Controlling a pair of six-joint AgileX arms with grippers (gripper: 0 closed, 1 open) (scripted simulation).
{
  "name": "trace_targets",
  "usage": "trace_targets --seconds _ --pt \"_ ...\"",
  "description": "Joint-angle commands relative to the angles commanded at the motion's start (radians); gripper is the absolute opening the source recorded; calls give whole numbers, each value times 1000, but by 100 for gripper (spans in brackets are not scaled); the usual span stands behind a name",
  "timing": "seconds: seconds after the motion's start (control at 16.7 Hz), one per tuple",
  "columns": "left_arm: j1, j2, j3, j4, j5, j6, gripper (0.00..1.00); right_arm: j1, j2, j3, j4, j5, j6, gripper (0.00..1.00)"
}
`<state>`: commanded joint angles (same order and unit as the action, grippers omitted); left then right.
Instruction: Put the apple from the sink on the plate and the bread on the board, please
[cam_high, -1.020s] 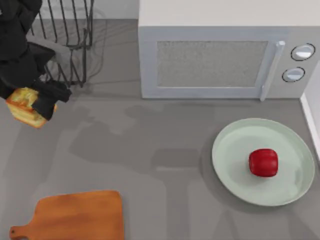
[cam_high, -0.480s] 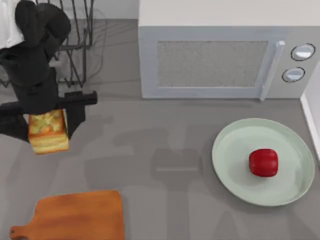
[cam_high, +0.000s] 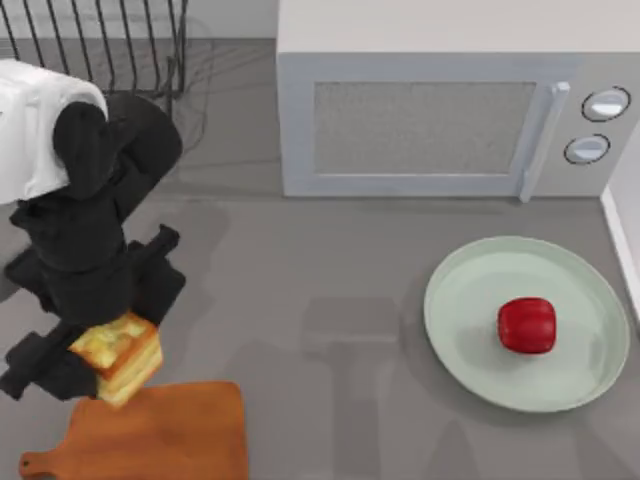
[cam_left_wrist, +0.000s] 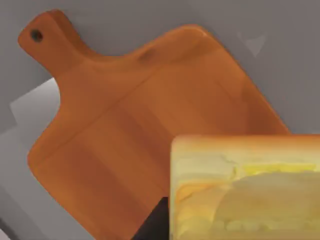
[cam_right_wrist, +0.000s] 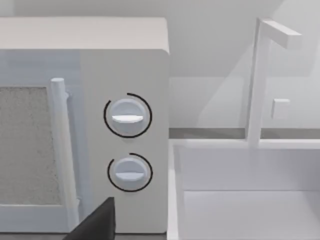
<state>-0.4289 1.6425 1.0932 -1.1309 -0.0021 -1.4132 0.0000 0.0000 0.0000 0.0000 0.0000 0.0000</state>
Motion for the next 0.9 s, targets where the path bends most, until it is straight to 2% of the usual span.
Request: trace_targets --seconds 0.24,0.42,0.6,0.9 --pt "-58 -115 -127 46 -3 -388 0 0 0 0 0 0 0 100" --pt "-87 -191 -199 82 -7 -572 0 0 0 0 0 0 0 100" --pt "-102 -235 -237 103 -9 -662 0 0 0 0 0 0 0 100" --pt "-103 -240 -241 106 -9 -671 0 0 0 0 0 0 0 100"
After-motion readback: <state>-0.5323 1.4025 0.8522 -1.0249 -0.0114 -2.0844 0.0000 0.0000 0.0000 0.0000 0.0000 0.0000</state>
